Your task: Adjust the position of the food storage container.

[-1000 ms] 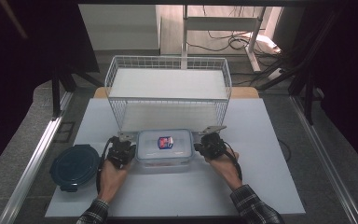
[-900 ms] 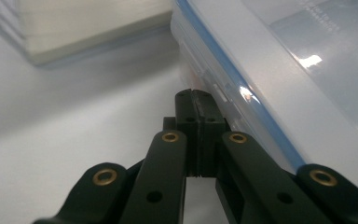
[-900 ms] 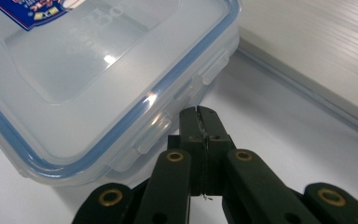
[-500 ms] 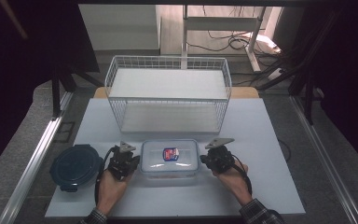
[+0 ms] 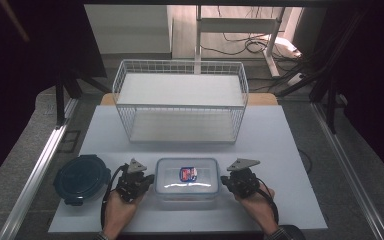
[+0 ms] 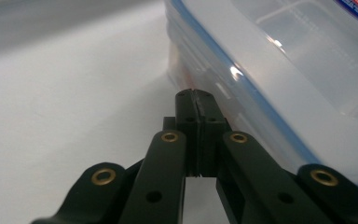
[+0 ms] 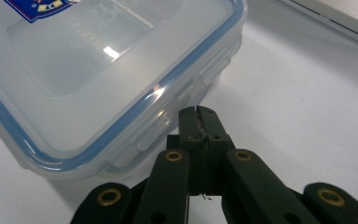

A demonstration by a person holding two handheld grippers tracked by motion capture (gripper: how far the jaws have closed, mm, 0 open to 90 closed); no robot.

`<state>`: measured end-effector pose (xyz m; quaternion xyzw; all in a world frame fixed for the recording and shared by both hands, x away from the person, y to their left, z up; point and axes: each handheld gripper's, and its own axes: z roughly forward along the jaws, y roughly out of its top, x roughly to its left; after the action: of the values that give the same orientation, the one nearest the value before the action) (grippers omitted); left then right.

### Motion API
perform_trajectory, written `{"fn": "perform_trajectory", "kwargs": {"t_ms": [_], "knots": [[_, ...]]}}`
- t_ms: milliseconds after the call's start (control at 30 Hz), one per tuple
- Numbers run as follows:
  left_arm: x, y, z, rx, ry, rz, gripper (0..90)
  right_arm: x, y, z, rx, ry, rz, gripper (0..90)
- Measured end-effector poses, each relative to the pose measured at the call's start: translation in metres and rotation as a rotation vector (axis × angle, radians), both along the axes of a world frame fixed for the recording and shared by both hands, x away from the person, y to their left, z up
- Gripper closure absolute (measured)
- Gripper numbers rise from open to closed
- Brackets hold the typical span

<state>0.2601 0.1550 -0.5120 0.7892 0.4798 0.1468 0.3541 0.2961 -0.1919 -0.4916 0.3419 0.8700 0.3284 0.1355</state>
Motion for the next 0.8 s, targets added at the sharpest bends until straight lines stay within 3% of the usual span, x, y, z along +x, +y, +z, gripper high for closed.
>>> {"fn": "perform_trajectory", "kwargs": {"t_ms": [200,233,333,400,500,533,567,600,633,800], "knots": [[-0.012,0.014,0.001,0.009,-0.041,-0.007,53.0,-0.004,-0.008,0.005,0.013,-0.045,-0.006,76.5],[-0.015,0.016,0.001,0.006,-0.046,-0.015,53.0,-0.005,-0.011,0.007,0.019,-0.054,-0.006,72.9],[-0.023,0.023,0.002,-0.039,-0.063,-0.072,37.5,-0.009,-0.021,0.009,0.039,-0.073,-0.021,58.7],[-0.025,0.024,0.001,-0.045,-0.067,-0.086,34.0,-0.01,-0.024,0.009,0.047,-0.077,-0.023,54.1],[-0.03,0.032,-0.004,-0.097,-0.038,-0.125,22.5,-0.013,-0.034,0.009,0.087,-0.084,-0.032,34.3],[-0.03,0.032,-0.004,-0.097,-0.038,-0.125,20.2,-0.014,-0.036,0.008,0.104,-0.086,-0.034,28.9],[-0.031,0.034,-0.006,-0.105,-0.026,-0.127,20.2,-0.014,-0.036,0.008,0.104,-0.086,-0.034,28.9],[-0.032,0.035,-0.007,-0.105,-0.017,-0.125,13.1,-0.015,-0.04,0.007,0.131,-0.074,-0.028,18.9],[-0.034,0.037,-0.008,-0.1,-0.009,-0.128,12.9,-0.015,-0.041,0.006,0.139,-0.072,-0.028,14.2],[-0.04,0.036,-0.008,-0.058,-0.018,-0.149,6.3,-0.019,-0.043,0.0,0.097,-0.06,-0.025,5.6]]}}
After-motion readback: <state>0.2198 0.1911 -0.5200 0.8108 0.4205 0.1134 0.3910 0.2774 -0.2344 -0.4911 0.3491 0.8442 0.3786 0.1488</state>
